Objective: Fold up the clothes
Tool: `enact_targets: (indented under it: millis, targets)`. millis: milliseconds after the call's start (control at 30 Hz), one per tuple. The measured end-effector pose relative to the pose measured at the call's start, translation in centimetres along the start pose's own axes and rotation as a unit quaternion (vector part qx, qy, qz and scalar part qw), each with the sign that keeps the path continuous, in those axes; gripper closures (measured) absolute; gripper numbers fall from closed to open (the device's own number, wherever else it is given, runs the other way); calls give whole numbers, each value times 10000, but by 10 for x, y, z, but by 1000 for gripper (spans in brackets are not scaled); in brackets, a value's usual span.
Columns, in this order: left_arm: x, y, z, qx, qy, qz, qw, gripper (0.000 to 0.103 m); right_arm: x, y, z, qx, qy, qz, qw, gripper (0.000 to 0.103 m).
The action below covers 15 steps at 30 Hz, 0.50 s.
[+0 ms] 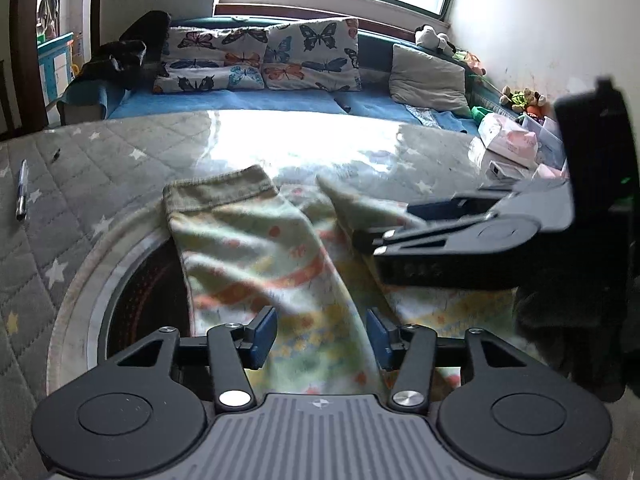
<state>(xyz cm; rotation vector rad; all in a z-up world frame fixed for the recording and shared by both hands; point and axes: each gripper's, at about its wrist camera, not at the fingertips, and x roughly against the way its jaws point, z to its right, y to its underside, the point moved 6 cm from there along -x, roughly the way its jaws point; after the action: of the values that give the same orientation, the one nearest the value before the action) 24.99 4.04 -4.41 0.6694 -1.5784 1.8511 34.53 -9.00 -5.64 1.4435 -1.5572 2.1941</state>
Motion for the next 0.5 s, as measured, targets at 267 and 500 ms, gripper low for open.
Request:
enact_targets:
  millis: [267,500]
  targets:
    - [-21,-14,7,-134,-118,-1,9998,58,29,3,15,-380,-83,284,9988,97]
    - [-18,-11,-2,-71,-241,94,9996,97,93,14,48,-862,163,833,9927,98]
